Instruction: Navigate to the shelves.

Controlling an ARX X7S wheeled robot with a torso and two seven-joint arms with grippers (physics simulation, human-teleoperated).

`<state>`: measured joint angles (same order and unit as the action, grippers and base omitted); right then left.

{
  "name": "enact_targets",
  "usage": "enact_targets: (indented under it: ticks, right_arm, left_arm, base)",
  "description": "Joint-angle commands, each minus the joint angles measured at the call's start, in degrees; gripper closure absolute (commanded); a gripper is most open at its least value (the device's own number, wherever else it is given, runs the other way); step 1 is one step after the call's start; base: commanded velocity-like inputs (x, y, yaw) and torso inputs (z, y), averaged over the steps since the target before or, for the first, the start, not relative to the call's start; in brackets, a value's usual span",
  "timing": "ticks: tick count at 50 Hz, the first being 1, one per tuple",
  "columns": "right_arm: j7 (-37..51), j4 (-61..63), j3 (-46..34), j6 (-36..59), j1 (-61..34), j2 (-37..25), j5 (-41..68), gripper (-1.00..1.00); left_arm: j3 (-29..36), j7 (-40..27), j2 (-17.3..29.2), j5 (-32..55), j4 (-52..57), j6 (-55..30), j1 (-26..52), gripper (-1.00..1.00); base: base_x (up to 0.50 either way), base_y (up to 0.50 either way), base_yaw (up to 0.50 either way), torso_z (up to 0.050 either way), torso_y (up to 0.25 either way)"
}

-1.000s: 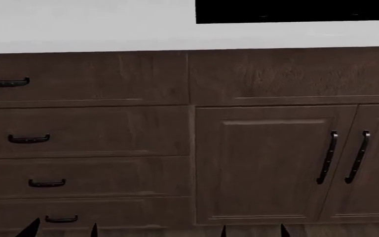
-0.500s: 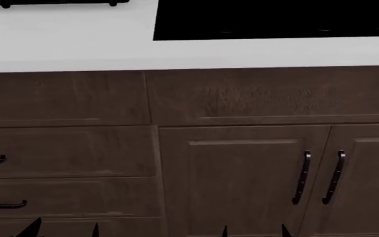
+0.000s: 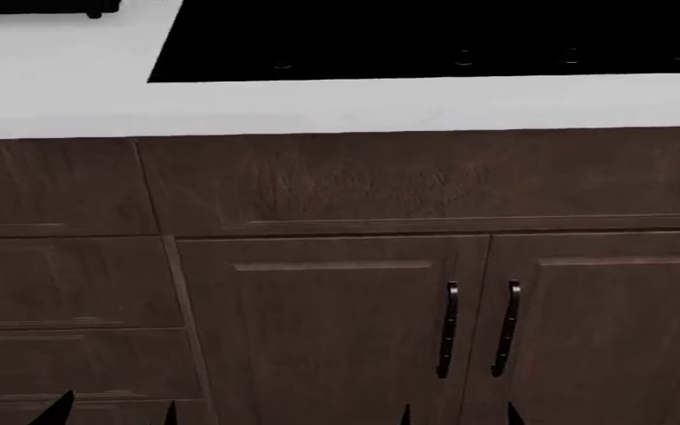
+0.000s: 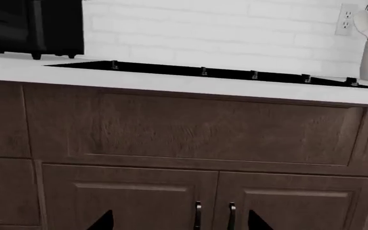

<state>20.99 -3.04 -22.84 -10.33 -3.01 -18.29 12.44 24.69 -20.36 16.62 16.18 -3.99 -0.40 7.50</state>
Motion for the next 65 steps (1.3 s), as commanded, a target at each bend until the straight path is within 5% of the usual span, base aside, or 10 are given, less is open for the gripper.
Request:
enact_targets:
  ticks: [1, 65]
  right_arm:
    - [-1.1, 0.0, 1.4, 0.4, 0.4, 1.2, -0.4, -1.0]
    - [-0.8, -0.7, 0.7, -0.4, 0.0, 0.6, 0.7, -1.0]
  left_arm:
    - [-1.9, 2.0, -0.9, 0.1, -0.8, 3.5, -0.5, -1.0]
    - [-0.8, 1.4, -0.5, 0.8, -1.5, 3.9, 0.1, -1.0]
  base:
    - [-0.5, -0.06, 0.0, 0.0, 0.0]
    - [-0.44, -0.09, 0.0, 0.0, 0.0]
